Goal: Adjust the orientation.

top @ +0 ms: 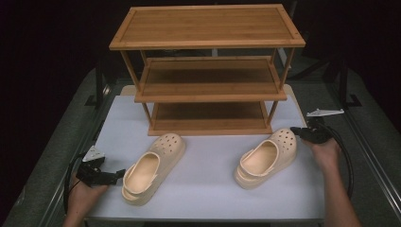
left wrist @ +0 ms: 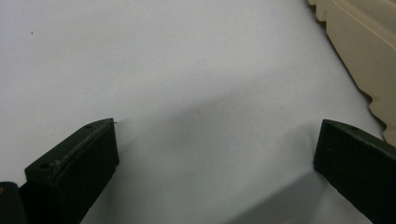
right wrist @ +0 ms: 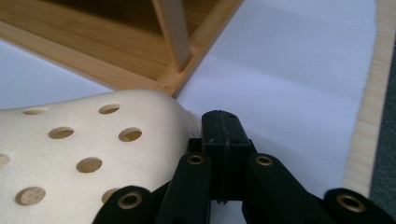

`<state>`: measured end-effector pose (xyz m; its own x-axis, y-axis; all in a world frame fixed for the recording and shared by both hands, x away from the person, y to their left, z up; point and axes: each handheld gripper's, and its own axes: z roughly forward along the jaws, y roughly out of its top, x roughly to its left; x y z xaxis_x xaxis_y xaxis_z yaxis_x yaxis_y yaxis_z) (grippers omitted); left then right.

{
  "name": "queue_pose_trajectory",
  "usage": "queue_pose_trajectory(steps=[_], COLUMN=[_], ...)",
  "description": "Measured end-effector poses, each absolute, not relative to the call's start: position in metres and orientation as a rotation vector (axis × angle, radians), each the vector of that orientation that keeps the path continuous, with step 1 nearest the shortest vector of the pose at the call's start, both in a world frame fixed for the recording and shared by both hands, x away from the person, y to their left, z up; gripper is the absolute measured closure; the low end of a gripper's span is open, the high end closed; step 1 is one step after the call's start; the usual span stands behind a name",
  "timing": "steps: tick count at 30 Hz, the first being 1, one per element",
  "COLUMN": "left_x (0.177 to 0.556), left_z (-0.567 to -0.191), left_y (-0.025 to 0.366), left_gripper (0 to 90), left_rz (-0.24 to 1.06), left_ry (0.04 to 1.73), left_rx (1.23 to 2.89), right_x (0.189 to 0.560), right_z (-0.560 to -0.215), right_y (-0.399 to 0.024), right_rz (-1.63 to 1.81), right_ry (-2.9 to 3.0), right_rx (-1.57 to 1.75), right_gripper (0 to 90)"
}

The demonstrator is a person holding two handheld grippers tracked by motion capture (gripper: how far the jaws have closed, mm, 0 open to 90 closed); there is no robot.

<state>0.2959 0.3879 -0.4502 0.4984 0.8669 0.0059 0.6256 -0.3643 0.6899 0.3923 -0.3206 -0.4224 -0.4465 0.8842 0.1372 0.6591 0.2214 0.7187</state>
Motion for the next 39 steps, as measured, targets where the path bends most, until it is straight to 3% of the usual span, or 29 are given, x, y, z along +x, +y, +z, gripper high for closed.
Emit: queue_pose_trajectory(steps=[29, 39], left_x=[0.296, 0.296], left_z=[-0.450, -0.450], left_y=[0.388, 0.388], left_gripper=[0.0, 0.0], left_rz=[0.496, 0.496], left_ry=[1.218, 1.219], left_rx=[2.114, 2.113], right_x=[0.355, 0.307], right_z=[-0.422, -0.412], right_y=[-0.269, -0.281], right_rz=[1.107, 1.083], right_ry=[2.228, 2.171], right_rx=[1.349, 1.346], right_gripper=[88.0, 89.4])
